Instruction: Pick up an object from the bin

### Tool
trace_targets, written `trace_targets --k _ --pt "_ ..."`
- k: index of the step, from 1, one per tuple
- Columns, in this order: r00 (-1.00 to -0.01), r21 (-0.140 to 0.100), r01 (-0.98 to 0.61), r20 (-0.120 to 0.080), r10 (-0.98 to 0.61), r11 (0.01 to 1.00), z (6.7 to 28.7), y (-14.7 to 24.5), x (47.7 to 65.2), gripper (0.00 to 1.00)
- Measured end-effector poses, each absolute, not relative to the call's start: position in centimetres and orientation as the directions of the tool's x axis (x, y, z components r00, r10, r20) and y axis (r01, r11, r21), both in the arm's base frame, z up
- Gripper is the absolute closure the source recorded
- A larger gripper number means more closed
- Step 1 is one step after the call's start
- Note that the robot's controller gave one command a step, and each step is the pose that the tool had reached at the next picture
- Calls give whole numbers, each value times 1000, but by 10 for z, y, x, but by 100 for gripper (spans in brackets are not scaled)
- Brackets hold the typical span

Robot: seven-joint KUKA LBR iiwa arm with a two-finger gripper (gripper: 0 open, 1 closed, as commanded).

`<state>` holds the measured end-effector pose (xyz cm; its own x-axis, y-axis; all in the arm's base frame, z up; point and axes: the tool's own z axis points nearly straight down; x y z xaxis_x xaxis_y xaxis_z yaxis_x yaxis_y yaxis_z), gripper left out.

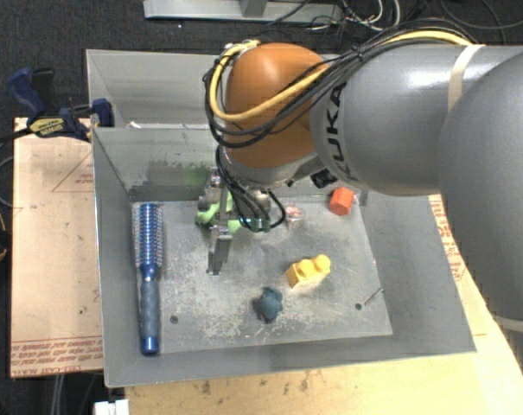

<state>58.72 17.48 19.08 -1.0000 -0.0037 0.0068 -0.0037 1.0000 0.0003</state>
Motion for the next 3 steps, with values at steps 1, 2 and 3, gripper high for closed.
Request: trace_targets --k 1,2,3 --pt "-1000 -3 -15 1 -15 1000 159 85 621 0" --pt "-1000 -2 5 9 5 1000 115 18 553 0" --pt "-1000 5 18 -11 18 1000 72 -4 562 0"
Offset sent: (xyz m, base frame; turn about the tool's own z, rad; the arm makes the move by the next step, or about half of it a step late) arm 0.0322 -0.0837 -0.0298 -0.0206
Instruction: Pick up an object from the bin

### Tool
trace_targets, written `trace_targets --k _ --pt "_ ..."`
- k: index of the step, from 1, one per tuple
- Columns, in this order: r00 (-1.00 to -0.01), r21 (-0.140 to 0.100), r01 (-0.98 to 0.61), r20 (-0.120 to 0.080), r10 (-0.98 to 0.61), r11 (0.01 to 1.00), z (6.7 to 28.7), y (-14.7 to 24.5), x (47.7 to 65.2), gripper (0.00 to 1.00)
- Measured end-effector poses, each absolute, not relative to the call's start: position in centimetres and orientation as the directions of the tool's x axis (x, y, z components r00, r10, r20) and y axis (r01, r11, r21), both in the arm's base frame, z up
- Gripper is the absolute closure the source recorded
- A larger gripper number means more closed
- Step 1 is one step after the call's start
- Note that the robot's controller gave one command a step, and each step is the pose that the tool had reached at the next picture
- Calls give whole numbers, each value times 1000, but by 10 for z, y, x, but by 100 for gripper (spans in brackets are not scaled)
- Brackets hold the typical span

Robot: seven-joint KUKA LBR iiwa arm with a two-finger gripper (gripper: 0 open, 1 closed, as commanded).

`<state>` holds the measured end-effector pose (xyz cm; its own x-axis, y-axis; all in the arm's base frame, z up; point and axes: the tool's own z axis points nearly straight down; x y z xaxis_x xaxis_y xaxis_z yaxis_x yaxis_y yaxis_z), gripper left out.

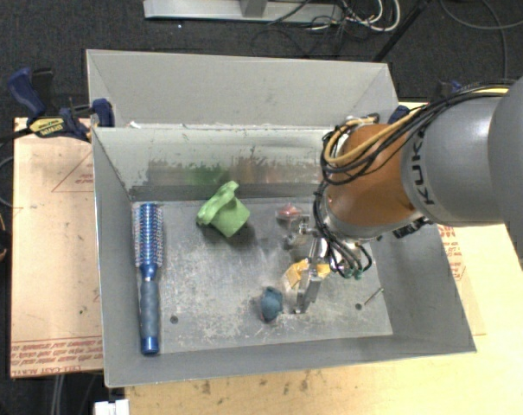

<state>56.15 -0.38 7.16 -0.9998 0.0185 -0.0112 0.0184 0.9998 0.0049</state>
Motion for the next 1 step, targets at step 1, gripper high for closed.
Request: trace_targets --k 1 --pt "-1000 3 18 -24 19 1000 76 -4 565 100"
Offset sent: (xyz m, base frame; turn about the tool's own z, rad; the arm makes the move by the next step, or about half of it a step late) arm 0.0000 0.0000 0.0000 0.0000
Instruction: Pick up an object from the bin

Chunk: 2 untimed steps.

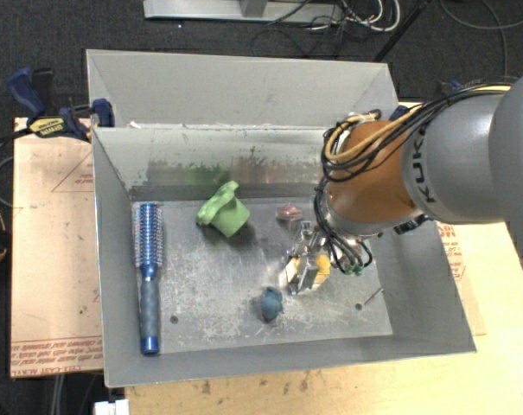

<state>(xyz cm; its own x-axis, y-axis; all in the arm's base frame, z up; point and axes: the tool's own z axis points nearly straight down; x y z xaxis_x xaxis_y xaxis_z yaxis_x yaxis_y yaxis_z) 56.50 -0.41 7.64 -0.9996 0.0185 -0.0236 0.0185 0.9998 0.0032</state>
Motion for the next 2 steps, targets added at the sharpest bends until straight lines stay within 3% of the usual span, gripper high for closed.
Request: trace_targets --k 1,2 --pt "-1000 1 8 -11 8 1000 194 -6 559 100" --pt "-1000 0 -4 -12 -4 1000 262 -4 560 100"
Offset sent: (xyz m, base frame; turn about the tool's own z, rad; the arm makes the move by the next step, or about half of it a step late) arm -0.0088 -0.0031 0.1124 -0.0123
